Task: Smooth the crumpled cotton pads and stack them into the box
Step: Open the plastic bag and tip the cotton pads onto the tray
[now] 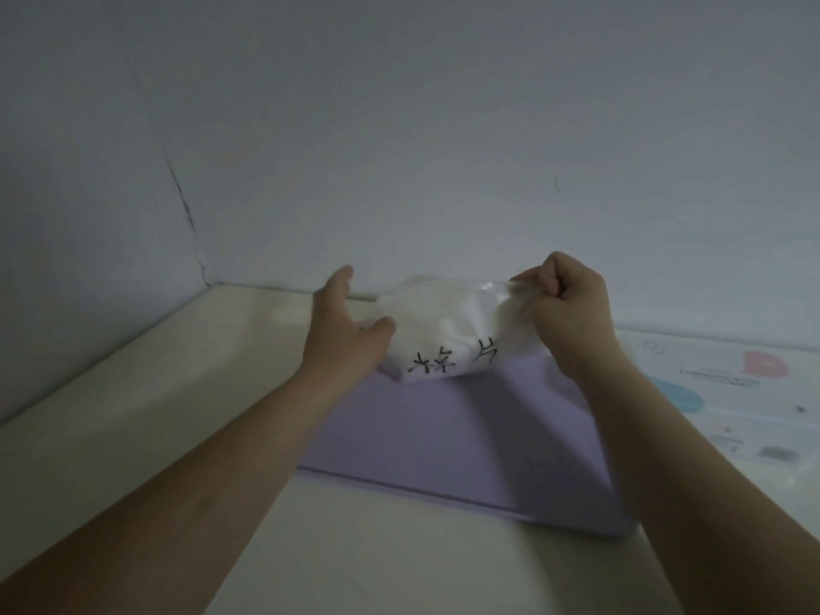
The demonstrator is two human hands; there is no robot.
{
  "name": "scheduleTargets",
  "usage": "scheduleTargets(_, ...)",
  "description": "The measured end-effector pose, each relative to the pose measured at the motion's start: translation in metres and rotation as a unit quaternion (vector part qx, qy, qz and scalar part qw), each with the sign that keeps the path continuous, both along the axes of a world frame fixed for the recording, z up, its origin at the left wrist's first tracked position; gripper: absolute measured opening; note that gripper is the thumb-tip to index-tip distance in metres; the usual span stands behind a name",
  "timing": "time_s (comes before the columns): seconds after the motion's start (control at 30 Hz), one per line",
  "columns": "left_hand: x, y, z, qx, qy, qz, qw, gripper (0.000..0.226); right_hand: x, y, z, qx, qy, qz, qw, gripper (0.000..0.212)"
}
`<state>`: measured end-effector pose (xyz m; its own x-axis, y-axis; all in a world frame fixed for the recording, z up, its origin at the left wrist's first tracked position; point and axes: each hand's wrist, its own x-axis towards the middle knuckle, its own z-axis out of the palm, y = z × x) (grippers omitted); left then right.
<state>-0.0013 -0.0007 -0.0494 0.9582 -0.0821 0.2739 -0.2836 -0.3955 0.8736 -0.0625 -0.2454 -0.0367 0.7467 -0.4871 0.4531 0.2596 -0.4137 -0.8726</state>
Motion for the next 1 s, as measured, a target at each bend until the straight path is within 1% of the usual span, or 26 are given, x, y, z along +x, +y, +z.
scheduleTargets(0.03,0.002,0.003,-0.003,-0.008,0.018,-0.028,0.999,0.057,0.001,0.001,0.001,-0.012,0.008,-0.018,1.0,0.034)
scheduleTargets(0.1,0.001,0.004,-0.01,0.011,0.013,-0.049,0.999,0.02,-0.001,0.002,0.001,-0.094,0.041,-0.104,0.989,0.038)
scheduleTargets(0.13,0.003,0.002,-0.013,0.019,-0.008,-0.044,0.999,0.015,0.0,0.003,0.004,-0.149,0.045,-0.158,0.975,0.044)
scheduleTargets(0.17,0.003,0.001,-0.016,0.026,-0.026,-0.037,0.999,0.017,-0.002,0.006,0.004,-0.208,0.039,-0.196,0.958,0.051)
scheduleTargets(0.2,0.001,-0.001,-0.015,0.033,-0.046,-0.028,0.998,0.016,-0.005,0.013,0.007,-0.266,0.015,-0.221,0.938,0.056)
scheduleTargets(0.23,0.001,-0.004,-0.014,0.037,-0.075,-0.021,0.996,0.013,-0.005,0.019,0.008,-0.317,-0.014,-0.231,0.92,0.056)
scheduleTargets(0.27,0.001,-0.007,-0.011,0.04,-0.104,-0.018,0.994,0.011,-0.006,0.026,0.011,-0.351,-0.037,-0.218,0.91,0.052)
scheduleTargets(0.3,0.001,-0.011,-0.007,0.04,-0.128,-0.017,0.991,0.01,-0.005,0.033,0.013,-0.365,-0.049,-0.173,0.913,0.048)
scheduleTargets(0.33,0.001,-0.016,-0.003,0.032,-0.143,-0.021,0.989,0.01,-0.004,0.039,0.017,-0.359,-0.045,-0.105,0.926,0.046)
scheduleTargets(0.4,-0.001,-0.024,0.007,0.001,-0.152,-0.036,0.988,0.008,-0.001,0.047,0.024,-0.294,0.022,0.04,0.955,0.046)
scheduleTargets(0.43,-0.001,-0.028,0.01,-0.015,-0.146,-0.042,0.988,0.008,0.001,0.048,0.025,-0.263,0.056,0.081,0.96,0.044)
scheduleTargets(0.47,-0.002,-0.032,0.013,-0.028,-0.136,-0.049,0.989,0.008,0.005,0.047,0.024,-0.245,0.073,0.093,0.962,0.039)
scheduleTargets(0.57,-0.004,-0.043,0.014,-0.043,-0.136,-0.068,0.988,0.01,0.014,0.042,0.018,-0.221,0.044,0.067,0.972,0.022)
scheduleTargets(0.6,-0.004,-0.046,0.013,-0.046,-0.134,-0.074,0.987,0.016,0.016,0.041,0.016,-0.223,0.029,0.058,0.973,0.018)
scheduleTargets(0.67,-0.003,-0.05,0.015,-0.06,-0.117,-0.078,0.988,0.037,0.018,0.038,0.013,-0.234,0.015,0.042,0.971,0.016)
scheduleTargets(0.7,-0.002,-0.05,0.017,-0.063,-0.102,-0.072,0.99,0.043,0.018,0.037,0.012,-0.233,0.017,0.037,0.972,0.015)
scheduleTargets(0.73,0.0,-0.047,0.02,-0.064,-0.083,-0.067,0.992,0.044,0.018,0.036,0.012,-0.231,0.02,0.035,0.972,0.015)
scheduleTargets(0.83,-0.001,-0.039,0.022,-0.08,-0.03,-0.086,0.993,0.03,0.018,0.037,0.009,-0.227,0.025,0.025,0.973,0.014)
scheduleTargets(0.93,-0.006,-0.033,0.021,-0.178,0.008,-0.088,0.98,0.025,0.019,0.041,0.007,-0.226,0.024,-0.001,0.974,0.013)
scheduleTargets(1.0,-0.009,-0.03,0.022,-0.207,0.021,-0.074,0.975,0.017,0.018,0.043,0.009,-0.234,0.025,0.0,0.972,0.013)
